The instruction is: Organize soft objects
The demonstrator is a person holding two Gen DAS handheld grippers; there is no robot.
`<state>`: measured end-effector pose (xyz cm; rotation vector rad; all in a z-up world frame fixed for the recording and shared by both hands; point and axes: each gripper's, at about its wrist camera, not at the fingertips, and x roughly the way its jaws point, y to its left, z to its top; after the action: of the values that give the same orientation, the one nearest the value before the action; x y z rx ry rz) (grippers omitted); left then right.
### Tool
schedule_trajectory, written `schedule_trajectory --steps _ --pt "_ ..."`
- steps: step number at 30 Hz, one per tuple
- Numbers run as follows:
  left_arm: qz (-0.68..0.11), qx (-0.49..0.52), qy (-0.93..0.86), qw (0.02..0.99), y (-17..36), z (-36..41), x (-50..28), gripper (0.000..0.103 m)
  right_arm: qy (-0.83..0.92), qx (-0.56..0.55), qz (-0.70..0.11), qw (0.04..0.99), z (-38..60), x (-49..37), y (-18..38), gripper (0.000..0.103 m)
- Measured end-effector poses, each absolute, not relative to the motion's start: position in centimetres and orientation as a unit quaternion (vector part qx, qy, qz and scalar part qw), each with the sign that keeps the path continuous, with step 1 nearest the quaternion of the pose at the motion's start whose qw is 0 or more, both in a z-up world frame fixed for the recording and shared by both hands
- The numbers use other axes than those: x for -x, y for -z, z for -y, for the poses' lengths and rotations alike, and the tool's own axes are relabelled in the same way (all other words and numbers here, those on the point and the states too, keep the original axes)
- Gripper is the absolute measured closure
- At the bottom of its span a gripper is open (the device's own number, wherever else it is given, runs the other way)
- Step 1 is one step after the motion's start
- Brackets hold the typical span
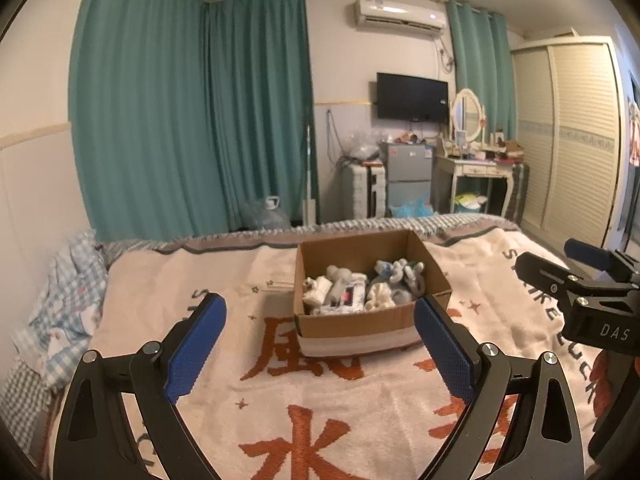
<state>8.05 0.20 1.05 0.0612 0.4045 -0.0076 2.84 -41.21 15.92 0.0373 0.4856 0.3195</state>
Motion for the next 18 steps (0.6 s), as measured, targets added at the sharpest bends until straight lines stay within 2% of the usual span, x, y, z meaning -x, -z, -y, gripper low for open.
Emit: schedule_trajectory --steps 18 --pt "-0.195 -0.036 -0.007 0.98 -1.19 -0.07 -7.65 0.007 -0.159 -0.02 -0.244 0.957 41.01 -3.06 -15.76 0.0"
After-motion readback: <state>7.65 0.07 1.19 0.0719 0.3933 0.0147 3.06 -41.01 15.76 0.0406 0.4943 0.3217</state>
